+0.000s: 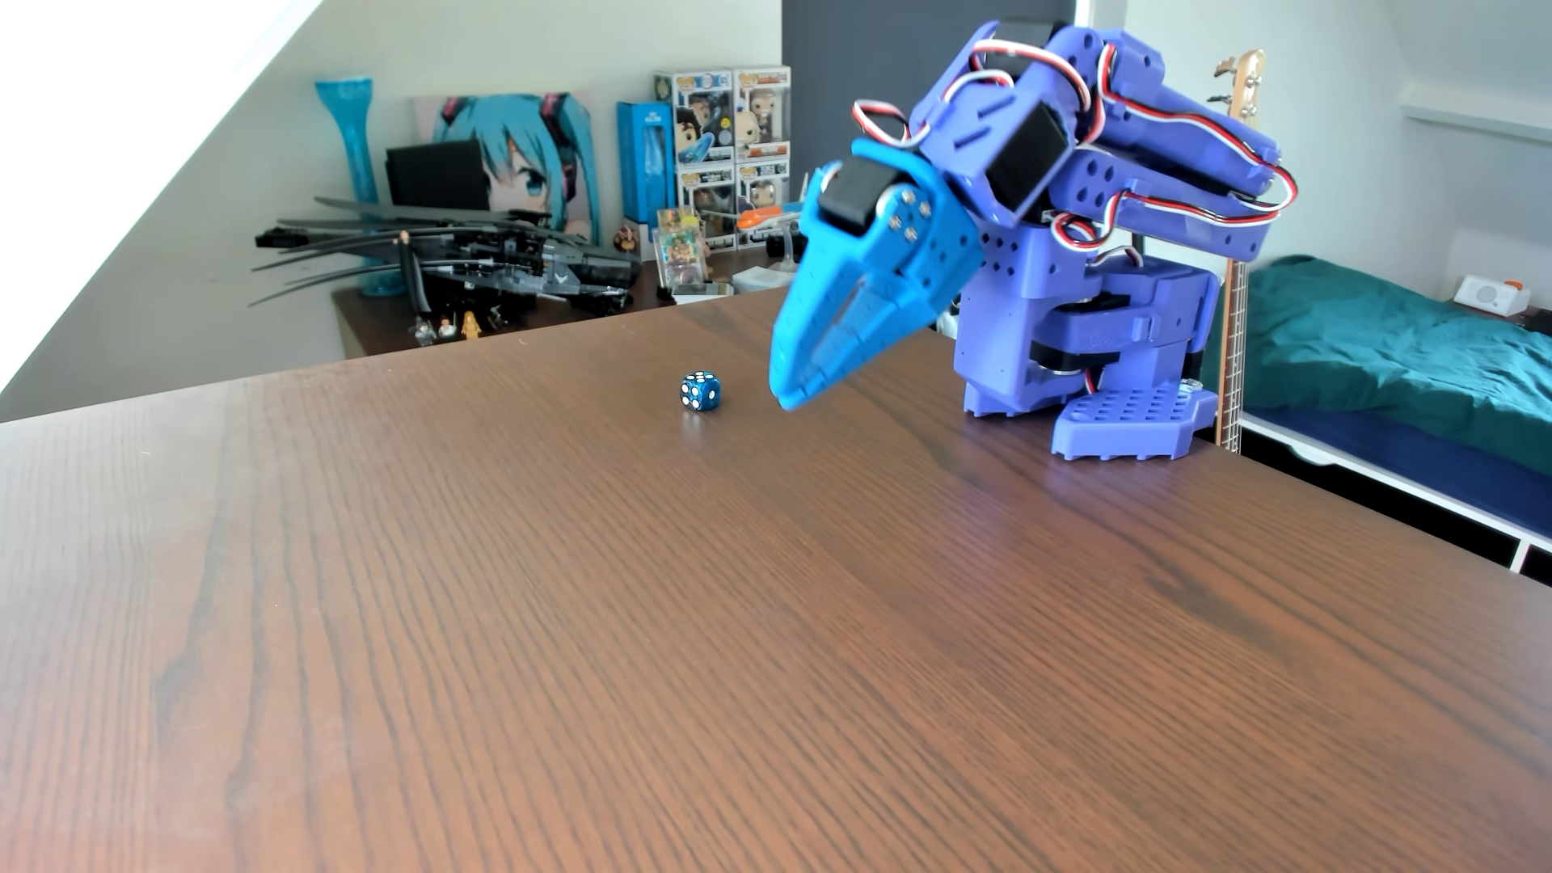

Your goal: Grab the blue dice

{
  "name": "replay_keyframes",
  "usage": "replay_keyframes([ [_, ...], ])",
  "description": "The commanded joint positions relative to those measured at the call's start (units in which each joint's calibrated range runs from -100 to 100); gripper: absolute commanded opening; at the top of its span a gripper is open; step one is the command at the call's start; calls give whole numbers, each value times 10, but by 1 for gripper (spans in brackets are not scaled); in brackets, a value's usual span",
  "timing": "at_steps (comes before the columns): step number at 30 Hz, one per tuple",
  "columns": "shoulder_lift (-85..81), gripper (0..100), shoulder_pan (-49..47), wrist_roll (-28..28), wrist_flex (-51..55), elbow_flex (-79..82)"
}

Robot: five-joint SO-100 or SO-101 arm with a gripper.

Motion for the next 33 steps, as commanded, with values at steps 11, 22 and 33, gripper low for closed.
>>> replay_keyframes([
  [11,96,2,86,69,-13,-176],
  [22,610,2,165,79,65,-556],
  [33,693,2,231,122,-20,-425],
])
